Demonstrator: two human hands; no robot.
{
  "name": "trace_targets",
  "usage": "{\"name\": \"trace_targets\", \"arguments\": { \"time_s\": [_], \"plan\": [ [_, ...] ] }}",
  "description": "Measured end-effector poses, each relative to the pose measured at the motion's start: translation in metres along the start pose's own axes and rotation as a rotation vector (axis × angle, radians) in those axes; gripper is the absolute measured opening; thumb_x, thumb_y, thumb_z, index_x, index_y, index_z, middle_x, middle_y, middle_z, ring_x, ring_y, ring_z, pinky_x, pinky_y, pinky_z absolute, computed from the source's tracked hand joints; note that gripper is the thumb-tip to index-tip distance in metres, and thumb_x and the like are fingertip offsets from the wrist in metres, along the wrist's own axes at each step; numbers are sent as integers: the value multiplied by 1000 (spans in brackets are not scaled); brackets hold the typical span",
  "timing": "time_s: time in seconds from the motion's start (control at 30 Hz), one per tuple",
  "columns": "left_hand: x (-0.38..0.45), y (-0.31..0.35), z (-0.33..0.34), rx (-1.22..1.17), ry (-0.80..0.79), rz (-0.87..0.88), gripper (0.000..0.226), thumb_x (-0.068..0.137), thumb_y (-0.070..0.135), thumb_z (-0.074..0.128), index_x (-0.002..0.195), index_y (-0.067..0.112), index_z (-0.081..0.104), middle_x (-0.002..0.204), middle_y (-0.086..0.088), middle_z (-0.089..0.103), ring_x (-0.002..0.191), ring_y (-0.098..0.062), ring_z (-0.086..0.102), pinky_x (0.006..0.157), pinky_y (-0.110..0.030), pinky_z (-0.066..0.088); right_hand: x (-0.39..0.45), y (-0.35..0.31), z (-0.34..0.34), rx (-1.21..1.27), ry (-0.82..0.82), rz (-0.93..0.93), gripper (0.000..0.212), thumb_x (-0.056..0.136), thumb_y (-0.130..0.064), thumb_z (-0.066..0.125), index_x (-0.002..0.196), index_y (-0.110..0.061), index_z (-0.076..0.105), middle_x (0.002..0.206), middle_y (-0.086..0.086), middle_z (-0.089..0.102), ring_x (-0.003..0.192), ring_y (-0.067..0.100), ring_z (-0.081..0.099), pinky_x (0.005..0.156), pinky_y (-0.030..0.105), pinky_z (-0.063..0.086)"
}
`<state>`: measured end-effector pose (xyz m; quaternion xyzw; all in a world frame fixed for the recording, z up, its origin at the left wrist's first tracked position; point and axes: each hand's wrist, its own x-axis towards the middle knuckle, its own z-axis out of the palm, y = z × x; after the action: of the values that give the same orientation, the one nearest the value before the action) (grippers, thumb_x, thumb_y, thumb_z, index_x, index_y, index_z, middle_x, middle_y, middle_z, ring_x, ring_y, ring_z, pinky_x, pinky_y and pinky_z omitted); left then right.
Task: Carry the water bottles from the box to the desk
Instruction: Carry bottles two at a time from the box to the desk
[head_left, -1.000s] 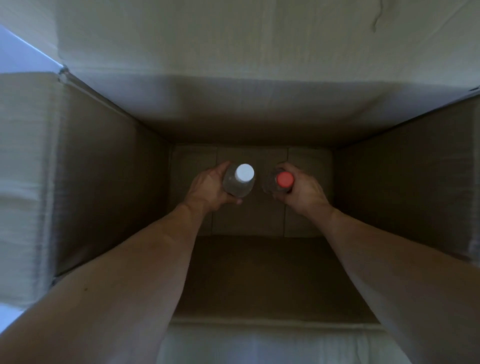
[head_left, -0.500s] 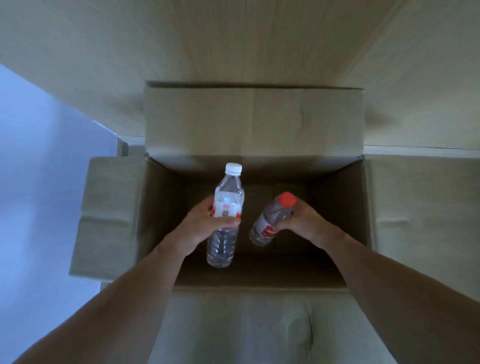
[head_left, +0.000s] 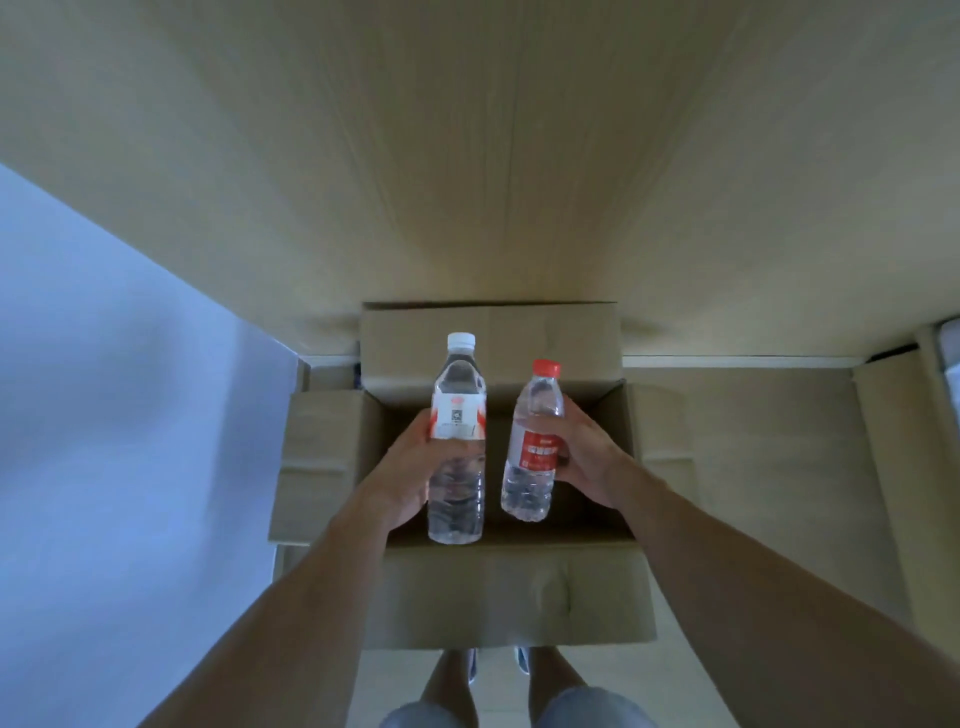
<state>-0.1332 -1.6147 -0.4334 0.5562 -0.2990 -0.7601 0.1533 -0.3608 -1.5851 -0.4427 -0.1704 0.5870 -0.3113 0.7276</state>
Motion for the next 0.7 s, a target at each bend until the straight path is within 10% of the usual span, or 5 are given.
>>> {"name": "trace_targets", "arguments": {
  "time_s": [0.33,0.7],
  "plan": [
    [-84,72,38,-4,-5,112,79,58,24,94,127,33,57,117,-5,73,105,-28,72,91,-53,55,-97,-71,20,151,68,-2,51,87,-35,71,133,-27,51,119,13,65,107,32,66,77,45,54],
    [-147,119,74,88,24,260,83,55,33,95,126,31,53,112,-3,73,100,-25,74,83,-45,61,-175,-121,18,106,-36,-79,72,73,-11,78,137,-26,48,117,18,63,109,38,62,95,57,51]
  ]
}}
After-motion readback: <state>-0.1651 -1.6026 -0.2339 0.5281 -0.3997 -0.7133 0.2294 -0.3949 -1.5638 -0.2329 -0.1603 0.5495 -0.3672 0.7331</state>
